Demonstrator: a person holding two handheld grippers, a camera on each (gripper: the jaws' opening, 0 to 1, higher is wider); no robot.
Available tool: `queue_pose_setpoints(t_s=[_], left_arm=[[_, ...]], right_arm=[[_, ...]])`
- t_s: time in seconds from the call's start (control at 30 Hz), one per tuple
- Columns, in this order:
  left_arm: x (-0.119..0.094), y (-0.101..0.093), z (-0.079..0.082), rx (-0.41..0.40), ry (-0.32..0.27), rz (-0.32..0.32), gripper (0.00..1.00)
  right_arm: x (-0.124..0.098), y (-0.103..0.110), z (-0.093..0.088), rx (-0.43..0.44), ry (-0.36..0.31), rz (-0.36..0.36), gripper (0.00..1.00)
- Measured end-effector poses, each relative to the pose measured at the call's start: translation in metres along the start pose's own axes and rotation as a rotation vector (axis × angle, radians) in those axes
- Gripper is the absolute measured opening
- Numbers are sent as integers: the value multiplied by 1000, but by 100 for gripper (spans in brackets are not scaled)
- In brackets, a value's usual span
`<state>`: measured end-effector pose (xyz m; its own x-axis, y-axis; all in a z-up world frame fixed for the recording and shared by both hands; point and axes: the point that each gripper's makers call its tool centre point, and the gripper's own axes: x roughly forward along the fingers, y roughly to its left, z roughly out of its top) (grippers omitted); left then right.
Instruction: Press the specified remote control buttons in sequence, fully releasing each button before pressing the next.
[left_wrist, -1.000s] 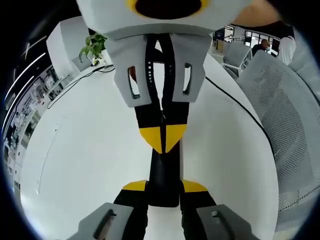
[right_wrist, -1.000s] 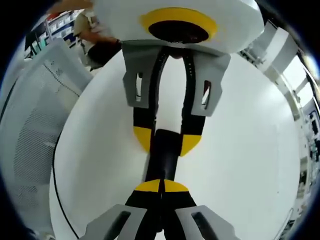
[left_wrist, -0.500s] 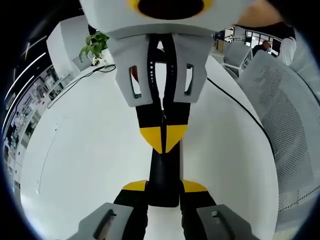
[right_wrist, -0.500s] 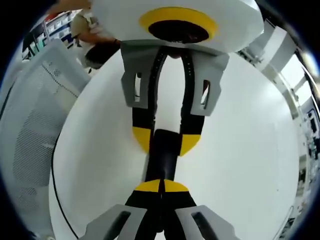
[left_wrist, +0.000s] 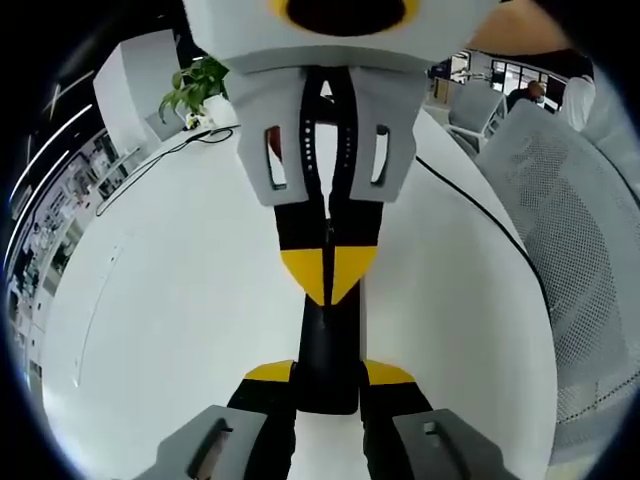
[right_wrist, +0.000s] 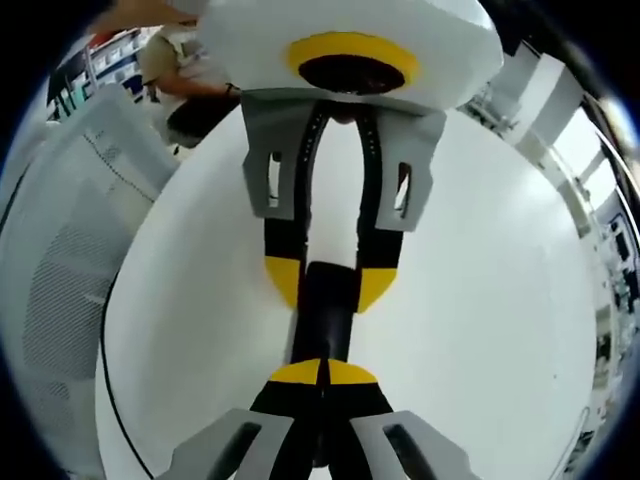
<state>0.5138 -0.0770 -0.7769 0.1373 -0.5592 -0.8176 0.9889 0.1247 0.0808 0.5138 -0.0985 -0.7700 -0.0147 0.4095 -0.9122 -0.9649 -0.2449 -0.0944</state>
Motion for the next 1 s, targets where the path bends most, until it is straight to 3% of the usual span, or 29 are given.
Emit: queue_pose_setpoints(t_s=[0.57,1.0], left_arm=[[0,2,0,6,-3,-3,23],[0,3,0,9,-1,-2,23]], right_arm=[[-27,-14,12,-32,-22,-55,0],[-34,-15,15,-43,-24,-74,0]])
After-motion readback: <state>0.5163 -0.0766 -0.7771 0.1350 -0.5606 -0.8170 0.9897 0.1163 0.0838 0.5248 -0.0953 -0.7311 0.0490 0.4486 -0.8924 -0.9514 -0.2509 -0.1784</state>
